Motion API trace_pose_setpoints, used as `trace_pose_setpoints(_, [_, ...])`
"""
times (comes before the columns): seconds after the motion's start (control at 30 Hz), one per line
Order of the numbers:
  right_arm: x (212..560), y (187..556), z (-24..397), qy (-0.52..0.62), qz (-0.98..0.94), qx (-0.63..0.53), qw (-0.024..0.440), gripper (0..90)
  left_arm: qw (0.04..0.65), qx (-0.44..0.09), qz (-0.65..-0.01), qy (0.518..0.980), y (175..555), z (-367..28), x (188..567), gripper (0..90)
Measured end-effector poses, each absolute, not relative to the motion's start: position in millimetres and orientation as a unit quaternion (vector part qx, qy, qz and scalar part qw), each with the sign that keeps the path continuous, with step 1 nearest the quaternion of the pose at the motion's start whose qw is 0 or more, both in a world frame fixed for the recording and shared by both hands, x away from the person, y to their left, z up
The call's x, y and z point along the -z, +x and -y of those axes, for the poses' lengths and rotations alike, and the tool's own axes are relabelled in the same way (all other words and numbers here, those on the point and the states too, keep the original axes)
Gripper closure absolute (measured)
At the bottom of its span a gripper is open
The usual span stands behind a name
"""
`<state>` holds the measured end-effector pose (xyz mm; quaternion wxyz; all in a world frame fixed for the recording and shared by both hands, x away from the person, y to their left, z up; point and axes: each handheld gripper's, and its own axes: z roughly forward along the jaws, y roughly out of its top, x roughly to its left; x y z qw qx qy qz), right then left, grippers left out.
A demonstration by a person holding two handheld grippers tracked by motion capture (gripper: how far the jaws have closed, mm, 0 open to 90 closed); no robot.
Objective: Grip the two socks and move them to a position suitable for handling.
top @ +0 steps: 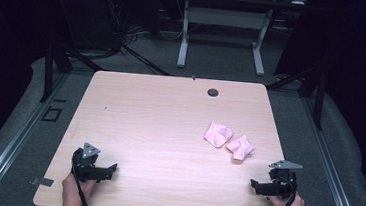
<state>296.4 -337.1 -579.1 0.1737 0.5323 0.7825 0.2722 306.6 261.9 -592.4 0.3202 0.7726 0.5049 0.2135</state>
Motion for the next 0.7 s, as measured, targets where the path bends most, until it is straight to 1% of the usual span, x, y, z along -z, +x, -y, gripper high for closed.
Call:
trace_pose_setpoints(0.1, [574, 300, 341, 0.538, -0.782, -0.280, 0.147, 0.0, 0.320, -0.213, -0.505, 0.773, 307, -262, 592, 0.6])
trace_pose_setpoints(0.17, [569, 302, 341, 0.539, -0.782, -0.279, 0.139, 0.0, 0.320, -0.214, -0.505, 0.772, 307, -262, 592, 0.6])
trace_pose_setpoints(0.57, [547, 327, 328, 0.520, -0.805, -0.259, 0.119, 0.0, 0.321, -0.213, -0.506, 0.772, 306, -262, 593, 0.6])
trace_pose_setpoints(0.6, [544, 334, 325, 0.515, -0.809, -0.260, 0.109, 0.0, 0.321, -0.213, -0.506, 0.772, 306, -262, 593, 0.6])
trace_pose_setpoints(0.7, [538, 344, 322, 0.510, -0.817, -0.252, 0.100, 0.0, 0.321, -0.213, -0.506, 0.772, 306, -262, 593, 0.6])
